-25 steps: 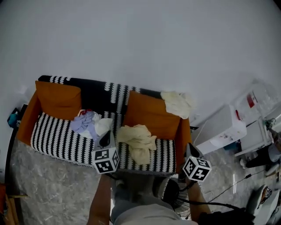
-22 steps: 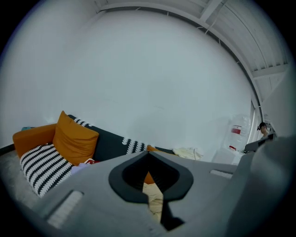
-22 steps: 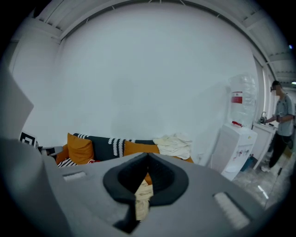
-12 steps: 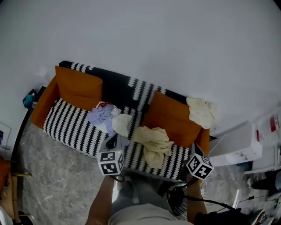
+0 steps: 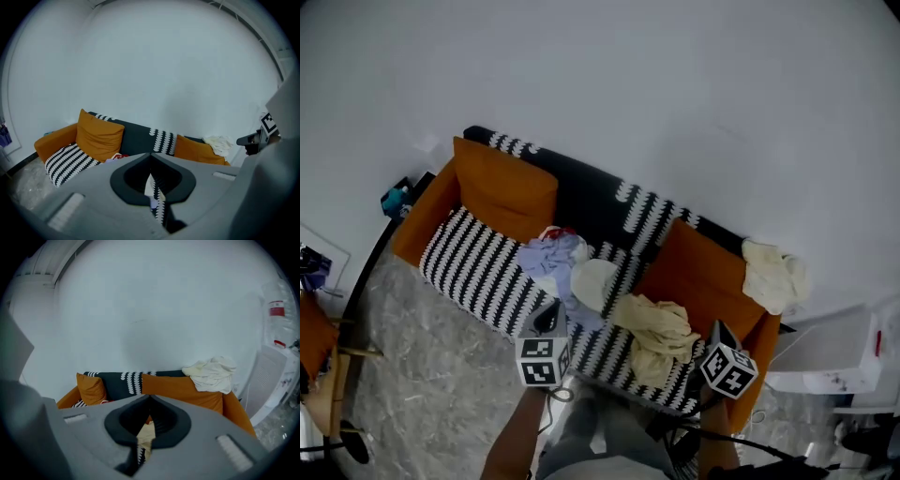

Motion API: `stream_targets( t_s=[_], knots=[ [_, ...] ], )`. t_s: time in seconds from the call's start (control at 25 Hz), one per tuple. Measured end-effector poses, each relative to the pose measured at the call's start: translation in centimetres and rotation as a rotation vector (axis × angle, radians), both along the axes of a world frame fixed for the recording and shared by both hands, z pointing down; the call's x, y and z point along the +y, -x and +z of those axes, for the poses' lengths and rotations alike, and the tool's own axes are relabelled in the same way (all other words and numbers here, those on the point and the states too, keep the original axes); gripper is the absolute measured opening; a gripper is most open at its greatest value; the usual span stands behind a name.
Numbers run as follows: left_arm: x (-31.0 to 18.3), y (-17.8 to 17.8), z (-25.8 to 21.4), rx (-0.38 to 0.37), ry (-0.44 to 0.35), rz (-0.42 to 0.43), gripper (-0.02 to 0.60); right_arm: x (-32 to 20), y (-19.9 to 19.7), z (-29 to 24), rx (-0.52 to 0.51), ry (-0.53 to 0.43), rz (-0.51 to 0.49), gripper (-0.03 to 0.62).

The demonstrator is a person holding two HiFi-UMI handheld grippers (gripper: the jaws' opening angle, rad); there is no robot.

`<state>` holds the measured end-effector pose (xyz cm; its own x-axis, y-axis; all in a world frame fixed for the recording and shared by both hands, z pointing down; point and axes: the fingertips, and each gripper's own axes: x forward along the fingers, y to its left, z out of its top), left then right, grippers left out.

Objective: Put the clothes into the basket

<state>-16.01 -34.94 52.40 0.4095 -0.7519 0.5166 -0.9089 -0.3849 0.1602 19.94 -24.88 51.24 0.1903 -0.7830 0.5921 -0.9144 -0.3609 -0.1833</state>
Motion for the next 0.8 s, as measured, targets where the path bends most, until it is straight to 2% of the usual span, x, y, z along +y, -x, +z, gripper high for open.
stream_targets(
  t_s=[0.16,0.36,0.52,0.8],
  knots=[
    [-1.6,0.8,3.2,-0.026,0.036,-0.023,0.006,-3.2,0.5,3.3,-0.016,0.026,-0.029,0.003],
    [-3.8,1.4,8.4,-0.053,0.07,-0.052,0.006,-6.7,2.9,8.8,-0.057,0.059,-0.095,0.003],
    [-3.9,1.6,13.3,-0.046,0.12,-0.07,0.006,-7.8,4.3,13.3,-0.092,0.085,-0.126,0.003],
    [-6.1,2.0,20.0,-0.061,0.137,-0.088,0.006,-10.3,5.2,19.6,-0.106,0.115,-0.144,0.003]
  ],
)
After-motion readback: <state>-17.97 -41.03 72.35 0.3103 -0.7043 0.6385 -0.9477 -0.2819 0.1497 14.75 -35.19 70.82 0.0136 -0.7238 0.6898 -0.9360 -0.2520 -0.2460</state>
